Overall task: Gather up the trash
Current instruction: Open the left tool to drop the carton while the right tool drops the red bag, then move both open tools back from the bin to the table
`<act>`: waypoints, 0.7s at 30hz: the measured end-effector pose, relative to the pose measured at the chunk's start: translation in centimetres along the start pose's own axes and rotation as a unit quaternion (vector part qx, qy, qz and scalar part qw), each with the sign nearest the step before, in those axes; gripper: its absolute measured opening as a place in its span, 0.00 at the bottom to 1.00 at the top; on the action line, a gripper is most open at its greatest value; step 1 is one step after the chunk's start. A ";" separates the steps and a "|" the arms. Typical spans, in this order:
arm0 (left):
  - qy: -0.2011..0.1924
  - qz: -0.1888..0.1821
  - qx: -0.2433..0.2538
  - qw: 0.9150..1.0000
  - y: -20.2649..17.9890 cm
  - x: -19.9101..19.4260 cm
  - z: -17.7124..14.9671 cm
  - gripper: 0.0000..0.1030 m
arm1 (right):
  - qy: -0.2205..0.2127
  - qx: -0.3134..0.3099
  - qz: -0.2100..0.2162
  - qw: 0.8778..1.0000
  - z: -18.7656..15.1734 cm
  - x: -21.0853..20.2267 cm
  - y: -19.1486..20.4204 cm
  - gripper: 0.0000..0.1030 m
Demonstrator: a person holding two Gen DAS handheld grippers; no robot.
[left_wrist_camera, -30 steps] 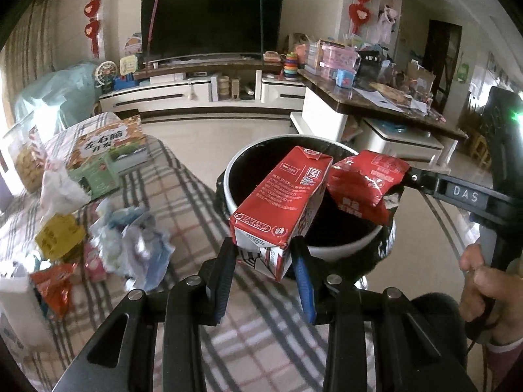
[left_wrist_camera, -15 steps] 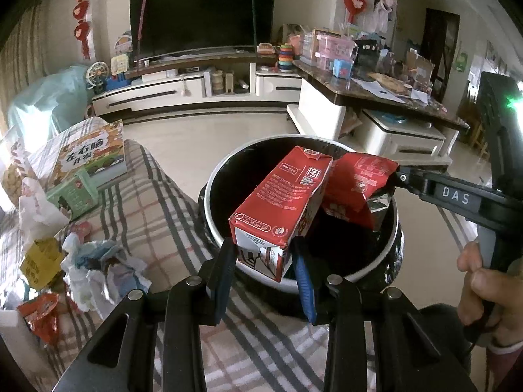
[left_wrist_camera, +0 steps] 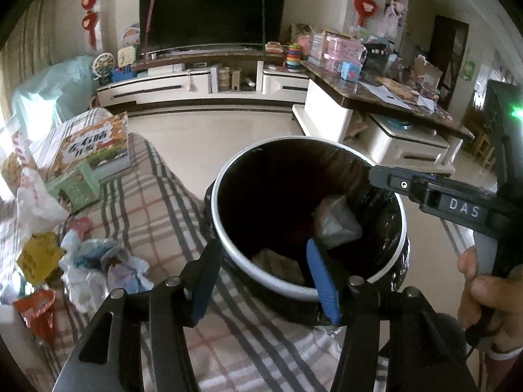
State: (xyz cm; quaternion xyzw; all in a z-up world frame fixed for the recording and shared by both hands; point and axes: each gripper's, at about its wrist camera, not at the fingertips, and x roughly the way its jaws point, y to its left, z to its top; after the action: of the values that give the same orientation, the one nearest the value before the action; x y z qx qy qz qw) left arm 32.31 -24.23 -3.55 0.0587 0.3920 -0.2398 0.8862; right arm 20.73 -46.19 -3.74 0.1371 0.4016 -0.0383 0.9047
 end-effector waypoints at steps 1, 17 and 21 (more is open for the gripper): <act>-0.001 -0.002 -0.005 1.000 0.2 -0.3 -0.3 0.52 | 0.001 0.001 0.002 1.000 -0.1 0.0 0.1 0.52; -0.023 0.009 -0.094 0.995 5.0 -7.8 -8.2 0.57 | -0.010 0.019 0.080 0.997 -4.0 -2.4 5.8 0.79; -0.029 0.024 -0.117 0.992 6.7 -10.0 -10.6 0.57 | -0.004 0.011 0.100 0.995 -5.1 -2.4 8.0 0.81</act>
State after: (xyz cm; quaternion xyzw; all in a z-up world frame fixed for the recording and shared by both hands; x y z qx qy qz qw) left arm 22.63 -11.46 -4.15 -0.0434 0.3901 -0.1728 0.9034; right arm 16.91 -37.15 -3.46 0.1863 0.3820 0.0479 0.9039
